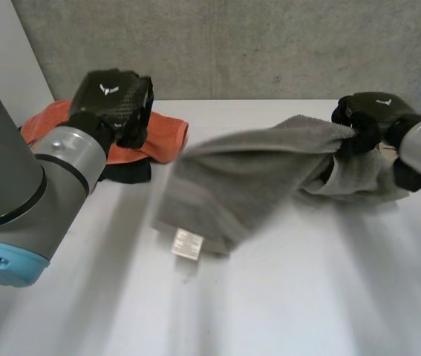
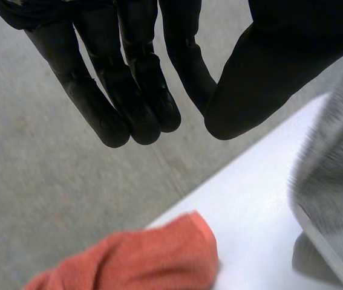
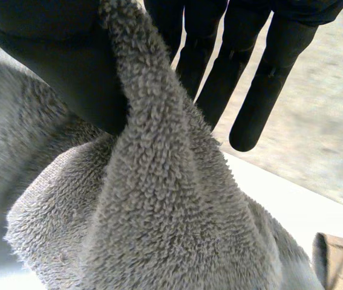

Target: Fold the laundry.

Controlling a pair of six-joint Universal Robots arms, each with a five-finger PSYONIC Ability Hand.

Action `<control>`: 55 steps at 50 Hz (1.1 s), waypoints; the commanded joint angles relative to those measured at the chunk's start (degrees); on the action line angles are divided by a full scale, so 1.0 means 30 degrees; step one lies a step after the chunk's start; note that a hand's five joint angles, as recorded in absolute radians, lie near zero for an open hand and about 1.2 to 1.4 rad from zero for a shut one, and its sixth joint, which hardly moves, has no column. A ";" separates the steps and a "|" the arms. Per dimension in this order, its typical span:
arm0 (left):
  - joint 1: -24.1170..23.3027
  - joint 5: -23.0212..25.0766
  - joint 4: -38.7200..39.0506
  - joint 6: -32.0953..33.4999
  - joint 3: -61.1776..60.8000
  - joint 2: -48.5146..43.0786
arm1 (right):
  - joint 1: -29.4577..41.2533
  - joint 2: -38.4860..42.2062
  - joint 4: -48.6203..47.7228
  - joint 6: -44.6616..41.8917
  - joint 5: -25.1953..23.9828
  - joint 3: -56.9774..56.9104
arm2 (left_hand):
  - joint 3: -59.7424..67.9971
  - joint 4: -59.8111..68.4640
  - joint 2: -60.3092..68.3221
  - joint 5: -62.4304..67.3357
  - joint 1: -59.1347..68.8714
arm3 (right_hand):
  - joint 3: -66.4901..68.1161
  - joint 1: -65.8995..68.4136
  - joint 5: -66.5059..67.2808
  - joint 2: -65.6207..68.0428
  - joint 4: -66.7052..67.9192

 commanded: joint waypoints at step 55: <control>-0.1512 -0.1537 -0.4294 -0.8688 0.3351 -0.6721 | 0.2114 -0.3494 0.5026 -0.1505 -0.0985 -0.1864 | 0.3972 0.3785 0.3781 0.4075 0.4841 | 0.4100 0.5813 0.4752 0.4440 0.3868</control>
